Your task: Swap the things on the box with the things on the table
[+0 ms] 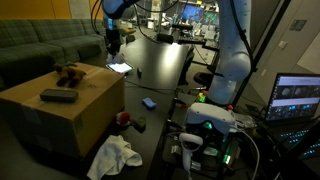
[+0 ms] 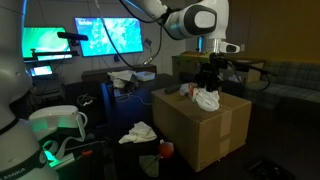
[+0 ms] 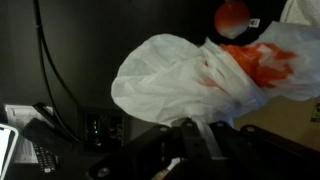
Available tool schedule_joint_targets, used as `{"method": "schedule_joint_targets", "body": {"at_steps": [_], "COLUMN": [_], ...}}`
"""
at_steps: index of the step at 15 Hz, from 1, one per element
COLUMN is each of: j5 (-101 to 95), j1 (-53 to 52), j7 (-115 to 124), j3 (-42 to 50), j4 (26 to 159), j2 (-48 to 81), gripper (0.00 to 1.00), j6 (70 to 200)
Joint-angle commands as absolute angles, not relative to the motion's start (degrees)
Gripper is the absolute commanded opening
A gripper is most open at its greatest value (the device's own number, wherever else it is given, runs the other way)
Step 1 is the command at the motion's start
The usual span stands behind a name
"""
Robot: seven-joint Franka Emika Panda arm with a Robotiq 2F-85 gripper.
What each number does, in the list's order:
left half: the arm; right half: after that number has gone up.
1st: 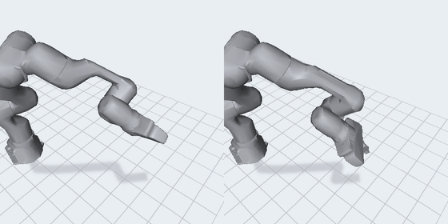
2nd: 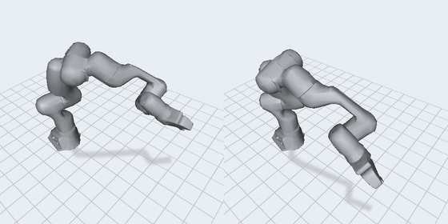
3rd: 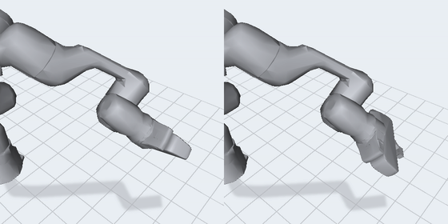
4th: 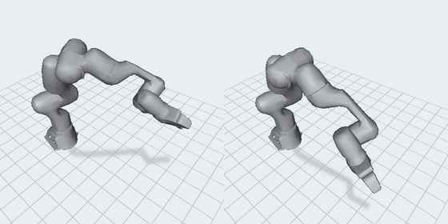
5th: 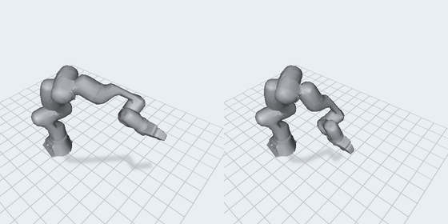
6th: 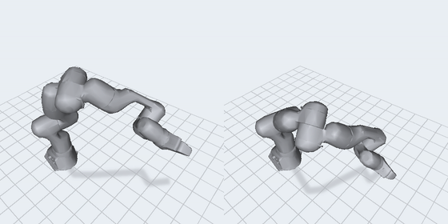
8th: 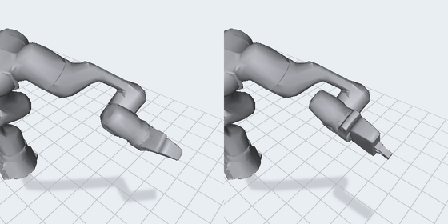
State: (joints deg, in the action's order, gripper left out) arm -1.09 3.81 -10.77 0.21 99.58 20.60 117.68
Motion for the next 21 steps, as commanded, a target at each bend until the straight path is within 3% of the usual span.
{"method": "schedule_joint_targets", "body": {"at_steps": [1, 6, 12, 13, 15, 21], "j5": [2.04, 3.14, 3.78, 4.34, 5.39, 7.26], "j1": [7.83, 10.18, 11.74, 12.24, 13.64, 17.85], "j7": [-15.74, -15.99, -15.16, -15.18, -15.92, -17.17], "j3": [1.69, 3.68, 2.54, 2.25, 1.8, 1.99], "j4": [108.9, 113.64, 110.07, 109.37, 108.01, 106.41], "j2": [14.49, 19.91, 32.46, 33.53, 34.94, 35.53], "gripper": [0.1, 0.1, 0.11, 0.36, 0.4, 0.84], "j6": [120.38, 129.81, 138.83, 139.23, 139.45, 138.12]}}
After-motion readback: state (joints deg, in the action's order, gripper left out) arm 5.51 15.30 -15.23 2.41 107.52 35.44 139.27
